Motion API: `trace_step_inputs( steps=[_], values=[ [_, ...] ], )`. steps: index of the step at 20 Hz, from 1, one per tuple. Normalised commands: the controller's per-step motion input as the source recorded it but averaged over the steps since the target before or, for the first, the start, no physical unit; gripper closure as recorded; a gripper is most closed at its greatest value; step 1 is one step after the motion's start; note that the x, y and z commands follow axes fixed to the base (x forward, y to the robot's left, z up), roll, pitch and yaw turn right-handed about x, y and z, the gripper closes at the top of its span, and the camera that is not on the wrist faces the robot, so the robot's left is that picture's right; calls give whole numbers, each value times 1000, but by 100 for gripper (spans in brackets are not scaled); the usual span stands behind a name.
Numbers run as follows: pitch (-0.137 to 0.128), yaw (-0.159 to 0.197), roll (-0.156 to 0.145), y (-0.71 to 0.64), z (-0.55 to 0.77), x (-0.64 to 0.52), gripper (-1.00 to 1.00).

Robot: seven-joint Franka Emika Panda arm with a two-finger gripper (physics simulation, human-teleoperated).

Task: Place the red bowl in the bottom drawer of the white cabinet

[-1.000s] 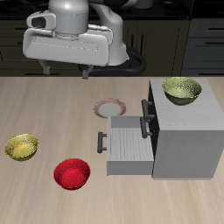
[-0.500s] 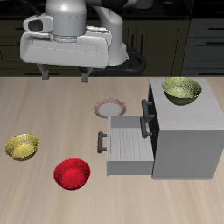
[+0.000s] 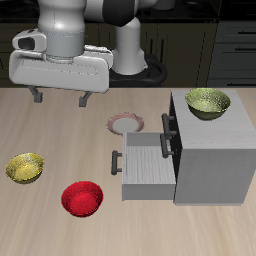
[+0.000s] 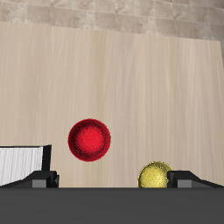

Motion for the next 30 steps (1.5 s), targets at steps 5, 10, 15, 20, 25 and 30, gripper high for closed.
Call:
trace_step_inputs(
  steps=[5, 10, 15, 20, 25, 30],
  values=[
    [11, -15, -20, -231, -275, 9, -100],
    [6, -7, 27, -3, -252, 58, -100],
    [-7, -8, 27, 85, -217, 87, -100],
    [34, -21, 0, -18, -313, 82, -100],
    [52, 1, 15, 28, -444, 67, -100],
    [40, -9, 38, 121, -268, 26, -100]
  ],
)
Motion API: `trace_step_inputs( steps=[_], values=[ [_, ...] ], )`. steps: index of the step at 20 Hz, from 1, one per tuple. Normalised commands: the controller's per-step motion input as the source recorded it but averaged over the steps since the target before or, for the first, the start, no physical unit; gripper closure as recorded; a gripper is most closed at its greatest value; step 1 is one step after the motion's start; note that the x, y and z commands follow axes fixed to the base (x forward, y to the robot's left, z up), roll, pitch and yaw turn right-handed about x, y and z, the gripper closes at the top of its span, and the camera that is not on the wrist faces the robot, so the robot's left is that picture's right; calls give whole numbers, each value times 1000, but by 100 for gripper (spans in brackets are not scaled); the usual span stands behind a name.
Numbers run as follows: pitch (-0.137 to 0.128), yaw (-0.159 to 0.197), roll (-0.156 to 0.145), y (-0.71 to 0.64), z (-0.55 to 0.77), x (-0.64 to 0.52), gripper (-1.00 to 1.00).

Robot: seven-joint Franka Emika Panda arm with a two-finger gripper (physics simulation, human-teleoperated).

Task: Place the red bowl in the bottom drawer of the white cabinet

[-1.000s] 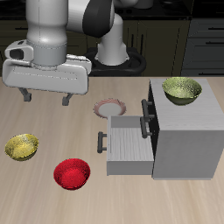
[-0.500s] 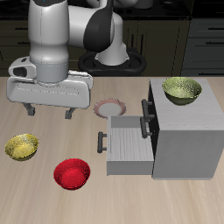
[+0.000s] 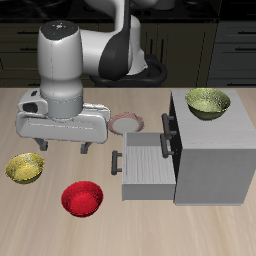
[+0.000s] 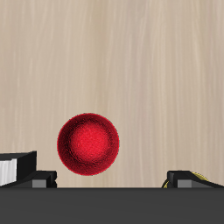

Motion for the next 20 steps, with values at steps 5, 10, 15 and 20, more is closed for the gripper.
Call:
trace_step_inputs(
  steps=[5, 10, 15, 20],
  values=[
    [44, -31, 21, 49, -229, 6, -100],
    [32, 1, -21, -130, -216, -51, -100],
    [6, -1, -9, -41, -180, -43, -100],
    [33, 5, -7, -44, -246, -10, -100]
  ],
)
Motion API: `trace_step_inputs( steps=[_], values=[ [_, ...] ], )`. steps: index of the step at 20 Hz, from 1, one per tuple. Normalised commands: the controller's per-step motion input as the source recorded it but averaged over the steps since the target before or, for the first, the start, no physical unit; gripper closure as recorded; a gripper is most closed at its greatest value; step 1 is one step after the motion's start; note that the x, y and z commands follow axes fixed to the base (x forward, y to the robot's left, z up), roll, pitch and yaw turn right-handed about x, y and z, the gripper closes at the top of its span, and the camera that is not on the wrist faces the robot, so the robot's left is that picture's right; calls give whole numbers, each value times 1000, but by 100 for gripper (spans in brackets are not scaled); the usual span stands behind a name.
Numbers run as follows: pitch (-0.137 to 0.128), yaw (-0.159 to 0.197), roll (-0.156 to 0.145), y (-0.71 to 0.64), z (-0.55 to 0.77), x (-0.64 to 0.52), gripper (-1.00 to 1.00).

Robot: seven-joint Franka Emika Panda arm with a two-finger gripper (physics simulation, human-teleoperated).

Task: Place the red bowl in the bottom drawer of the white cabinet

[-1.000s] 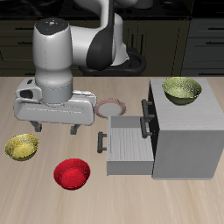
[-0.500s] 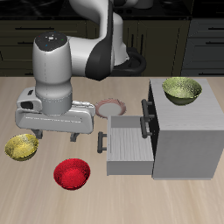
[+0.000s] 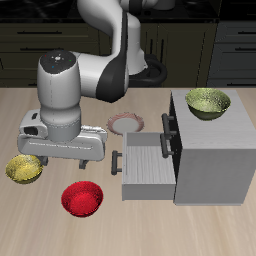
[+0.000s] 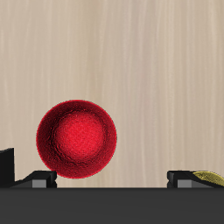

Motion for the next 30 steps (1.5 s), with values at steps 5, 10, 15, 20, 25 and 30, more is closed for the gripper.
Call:
trace_step_inputs(
  steps=[5, 10, 15, 20, 25, 30],
  values=[
    [31, -9, 7, 8, -273, 2, -100],
    [39, -21, 22, 70, -347, 27, -100],
    [34, -6, 6, 1, -323, 0, -100],
    [23, 1, -1, 6, -218, -20, -100],
    [18, -16, -14, -46, -108, -56, -100],
    [28, 1, -11, -58, -166, -34, -100]
  ],
)
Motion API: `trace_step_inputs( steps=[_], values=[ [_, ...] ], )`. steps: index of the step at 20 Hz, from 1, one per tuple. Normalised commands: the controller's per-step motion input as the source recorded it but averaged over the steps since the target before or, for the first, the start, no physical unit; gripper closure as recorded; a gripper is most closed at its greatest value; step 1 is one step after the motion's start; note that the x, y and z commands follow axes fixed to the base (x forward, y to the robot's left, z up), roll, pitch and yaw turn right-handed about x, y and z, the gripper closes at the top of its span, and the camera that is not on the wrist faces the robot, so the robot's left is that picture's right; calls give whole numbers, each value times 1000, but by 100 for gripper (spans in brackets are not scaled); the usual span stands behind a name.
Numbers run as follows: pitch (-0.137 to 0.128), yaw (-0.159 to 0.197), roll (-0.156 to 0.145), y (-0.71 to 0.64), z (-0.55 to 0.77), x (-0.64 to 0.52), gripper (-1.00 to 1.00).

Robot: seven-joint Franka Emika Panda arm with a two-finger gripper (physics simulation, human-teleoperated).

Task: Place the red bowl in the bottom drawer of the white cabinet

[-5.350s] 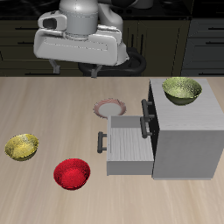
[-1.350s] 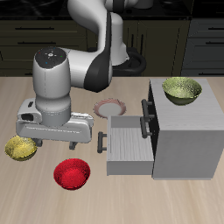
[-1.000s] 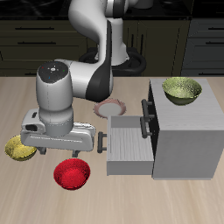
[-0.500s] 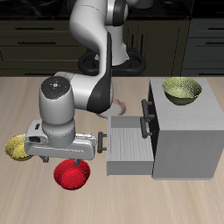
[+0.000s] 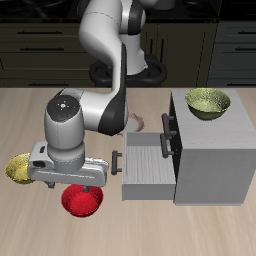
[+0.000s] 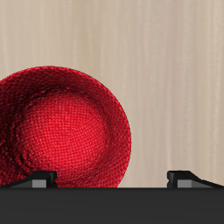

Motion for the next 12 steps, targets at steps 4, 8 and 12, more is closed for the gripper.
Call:
trace_step_inputs(
  steps=[4, 8, 12],
  values=[
    [53, 5, 16, 65, -312, -31, -100],
    [24, 21, 4, 34, -135, -4, -100],
    [50, 5, 21, 119, -329, -13, -100]
  ],
)
